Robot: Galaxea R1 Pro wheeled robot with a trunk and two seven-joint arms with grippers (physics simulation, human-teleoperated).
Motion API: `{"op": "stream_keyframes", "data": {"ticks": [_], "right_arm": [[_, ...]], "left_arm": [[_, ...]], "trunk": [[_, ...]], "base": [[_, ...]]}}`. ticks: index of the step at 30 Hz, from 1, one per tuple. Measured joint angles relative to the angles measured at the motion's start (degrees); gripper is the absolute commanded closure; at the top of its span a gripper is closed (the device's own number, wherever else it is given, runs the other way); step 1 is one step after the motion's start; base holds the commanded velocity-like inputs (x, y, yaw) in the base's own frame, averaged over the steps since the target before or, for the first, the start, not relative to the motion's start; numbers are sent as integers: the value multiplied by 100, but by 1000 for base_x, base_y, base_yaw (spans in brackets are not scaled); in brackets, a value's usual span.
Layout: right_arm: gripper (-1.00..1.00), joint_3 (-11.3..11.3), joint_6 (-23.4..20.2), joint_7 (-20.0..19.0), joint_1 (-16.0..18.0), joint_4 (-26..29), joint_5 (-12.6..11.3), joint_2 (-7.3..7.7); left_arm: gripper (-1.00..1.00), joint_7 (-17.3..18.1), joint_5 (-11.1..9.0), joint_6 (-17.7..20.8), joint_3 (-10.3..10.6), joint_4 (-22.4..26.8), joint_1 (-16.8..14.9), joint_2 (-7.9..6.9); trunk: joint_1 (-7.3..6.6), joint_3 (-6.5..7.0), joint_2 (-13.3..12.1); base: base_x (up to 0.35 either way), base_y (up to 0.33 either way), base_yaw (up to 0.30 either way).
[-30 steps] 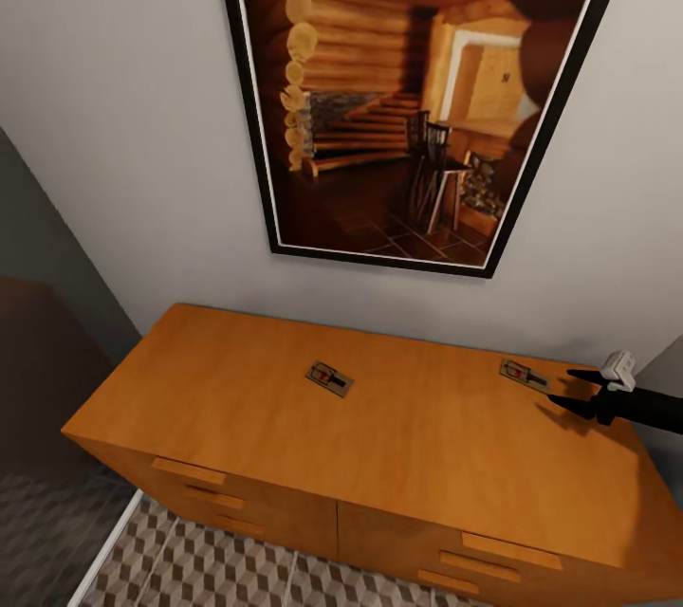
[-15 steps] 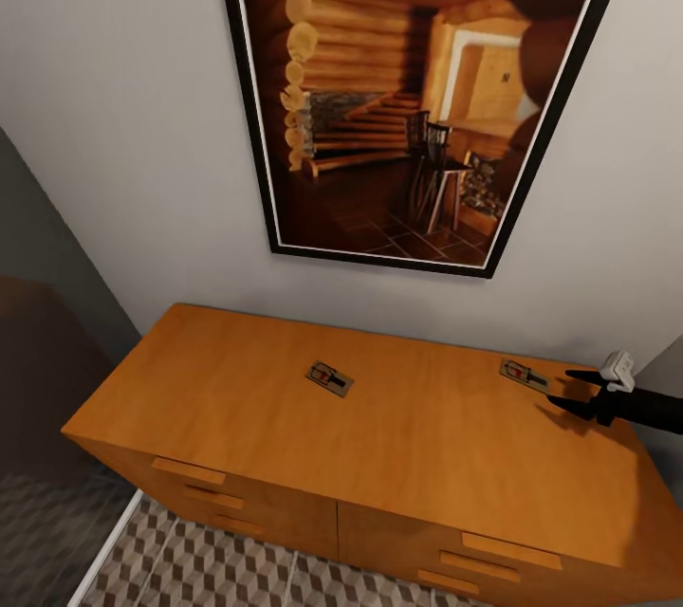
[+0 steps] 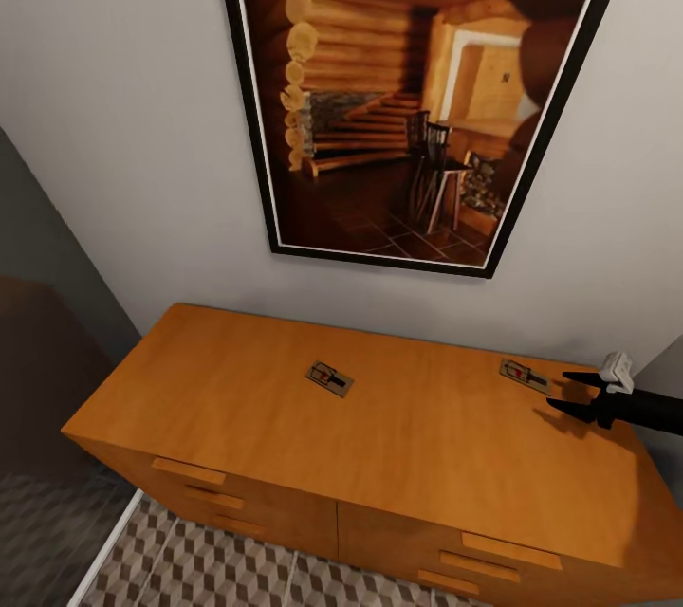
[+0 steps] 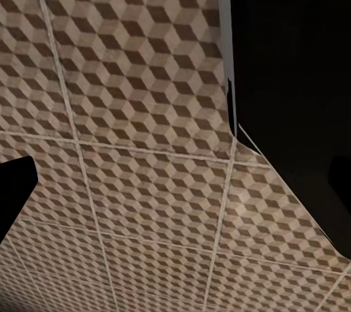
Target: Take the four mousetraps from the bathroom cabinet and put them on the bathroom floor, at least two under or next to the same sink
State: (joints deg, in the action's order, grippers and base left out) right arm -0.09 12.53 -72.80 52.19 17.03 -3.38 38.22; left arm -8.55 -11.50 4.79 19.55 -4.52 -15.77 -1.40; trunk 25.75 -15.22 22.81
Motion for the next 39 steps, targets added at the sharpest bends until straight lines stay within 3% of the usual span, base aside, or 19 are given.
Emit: {"op": "stream_keyframes", "data": {"ticks": [39], "right_arm": [[-100, 7, 9, 2, -1, 27, 9, 0]], "left_arm": [[-100, 0, 0, 0, 0, 0, -1, 50]], "trunk": [[0, 0, 0]], "base": [[14, 0, 0]]}}
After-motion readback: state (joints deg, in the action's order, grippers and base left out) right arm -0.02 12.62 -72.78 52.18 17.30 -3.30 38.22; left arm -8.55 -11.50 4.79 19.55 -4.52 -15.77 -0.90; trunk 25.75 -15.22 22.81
